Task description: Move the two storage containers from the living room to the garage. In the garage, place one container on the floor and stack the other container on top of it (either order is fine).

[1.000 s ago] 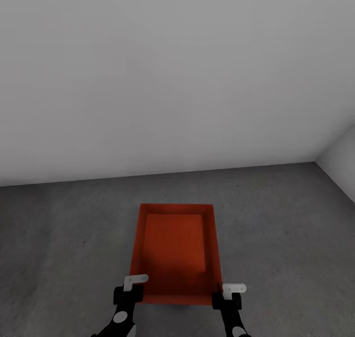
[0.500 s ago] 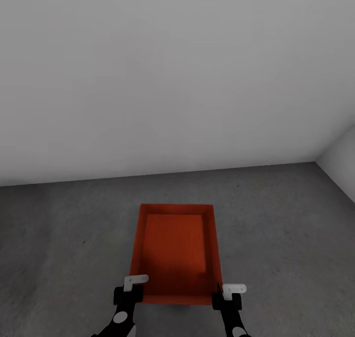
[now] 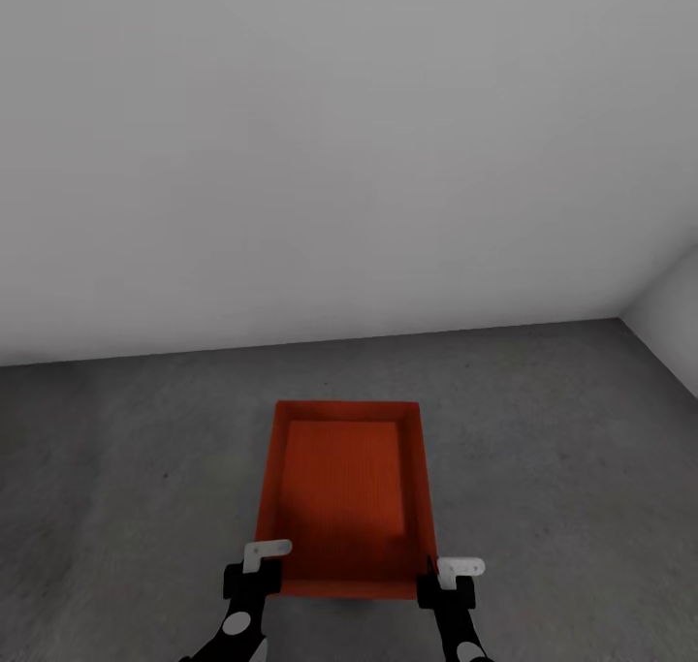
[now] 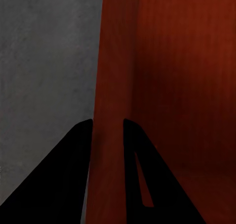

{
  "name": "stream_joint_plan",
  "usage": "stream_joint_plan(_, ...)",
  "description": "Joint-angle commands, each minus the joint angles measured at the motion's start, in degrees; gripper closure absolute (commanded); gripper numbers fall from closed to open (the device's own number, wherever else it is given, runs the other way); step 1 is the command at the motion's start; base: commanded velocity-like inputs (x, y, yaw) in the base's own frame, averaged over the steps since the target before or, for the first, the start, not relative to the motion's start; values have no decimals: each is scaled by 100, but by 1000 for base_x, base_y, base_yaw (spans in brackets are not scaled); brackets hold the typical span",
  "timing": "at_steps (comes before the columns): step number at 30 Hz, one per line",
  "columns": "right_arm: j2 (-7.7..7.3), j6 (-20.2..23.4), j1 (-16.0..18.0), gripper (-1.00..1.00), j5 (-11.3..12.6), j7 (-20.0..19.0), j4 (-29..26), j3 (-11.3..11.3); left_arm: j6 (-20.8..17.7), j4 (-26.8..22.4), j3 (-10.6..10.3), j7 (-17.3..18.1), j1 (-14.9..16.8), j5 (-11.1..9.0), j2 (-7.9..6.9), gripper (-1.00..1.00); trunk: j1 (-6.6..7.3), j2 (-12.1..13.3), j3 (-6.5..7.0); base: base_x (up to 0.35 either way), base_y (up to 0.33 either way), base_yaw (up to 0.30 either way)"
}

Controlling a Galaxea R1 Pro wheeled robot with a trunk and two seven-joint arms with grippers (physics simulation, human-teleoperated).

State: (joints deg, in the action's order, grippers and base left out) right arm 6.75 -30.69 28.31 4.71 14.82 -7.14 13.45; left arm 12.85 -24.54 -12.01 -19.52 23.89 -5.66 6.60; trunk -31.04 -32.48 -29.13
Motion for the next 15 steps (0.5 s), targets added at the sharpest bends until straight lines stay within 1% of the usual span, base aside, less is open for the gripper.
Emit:
stream_joint_plan(1, -1, -173, 7, 100, 110, 3, -200, -144, 51, 72, -10, -71, 2, -182, -3, 100, -1, -6, -5, 5, 0, 0)
stream_joint_plan(4, -1, -174, 7, 100, 109, 3, -200, -146, 51, 72, -11, -70, 2, -180, -1, 100, -1, -6, -5, 75, 0, 0)
stream_joint_plan(6, 1, -174, 7, 100, 109, 3, -200, -148, 51, 76, -11, -70, 2, -173, -3, 100, -1, -6, -5, 212, 0, 0)
stream_joint_plan(15, -1, -174, 7, 100, 110, 3, -200, -148, 54, 75, -12, -70, 2, -164, -9, 100, -1, -6, -5, 293, 0, 0)
